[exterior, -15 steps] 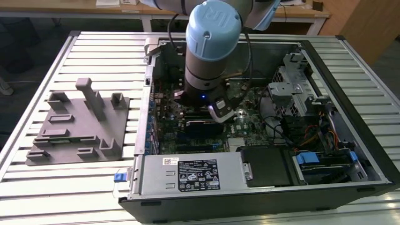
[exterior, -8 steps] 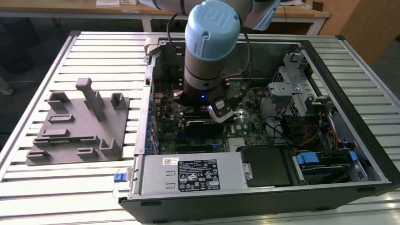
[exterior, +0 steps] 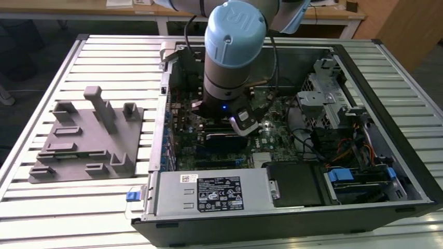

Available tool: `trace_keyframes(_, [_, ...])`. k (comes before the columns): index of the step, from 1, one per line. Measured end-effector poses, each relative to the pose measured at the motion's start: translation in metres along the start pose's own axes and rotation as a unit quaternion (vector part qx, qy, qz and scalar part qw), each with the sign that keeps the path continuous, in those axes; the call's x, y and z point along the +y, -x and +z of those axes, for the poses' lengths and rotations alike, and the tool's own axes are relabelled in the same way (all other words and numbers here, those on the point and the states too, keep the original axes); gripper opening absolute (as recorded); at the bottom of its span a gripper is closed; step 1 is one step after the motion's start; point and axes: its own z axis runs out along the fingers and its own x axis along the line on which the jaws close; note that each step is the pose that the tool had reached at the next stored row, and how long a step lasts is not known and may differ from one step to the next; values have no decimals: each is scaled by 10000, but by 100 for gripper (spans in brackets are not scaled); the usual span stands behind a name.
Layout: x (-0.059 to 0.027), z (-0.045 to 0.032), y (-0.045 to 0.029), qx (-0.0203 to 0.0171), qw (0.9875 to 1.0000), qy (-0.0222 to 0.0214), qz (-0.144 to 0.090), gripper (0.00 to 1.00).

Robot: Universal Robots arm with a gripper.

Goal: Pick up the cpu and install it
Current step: 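Install the second cpu locking lever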

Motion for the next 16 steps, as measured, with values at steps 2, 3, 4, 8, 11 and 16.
trace_keyframes(2, [0,-2,0,1,10000,0,-2,11])
trace_keyframes(3, [1,-9,-1,2,10000,0,-2,11])
trace_keyframes(4, [5,-17,-1,0,10000,5,-3,11])
trace_keyframes(8, [25,-78,-3,0,10000,5,-2,11])
trace_keyframes(11, [38,-122,-5,0,10000,10,-2,11])
trace_keyframes(16, [51,-162,-5,0,10000,18,-3,11])
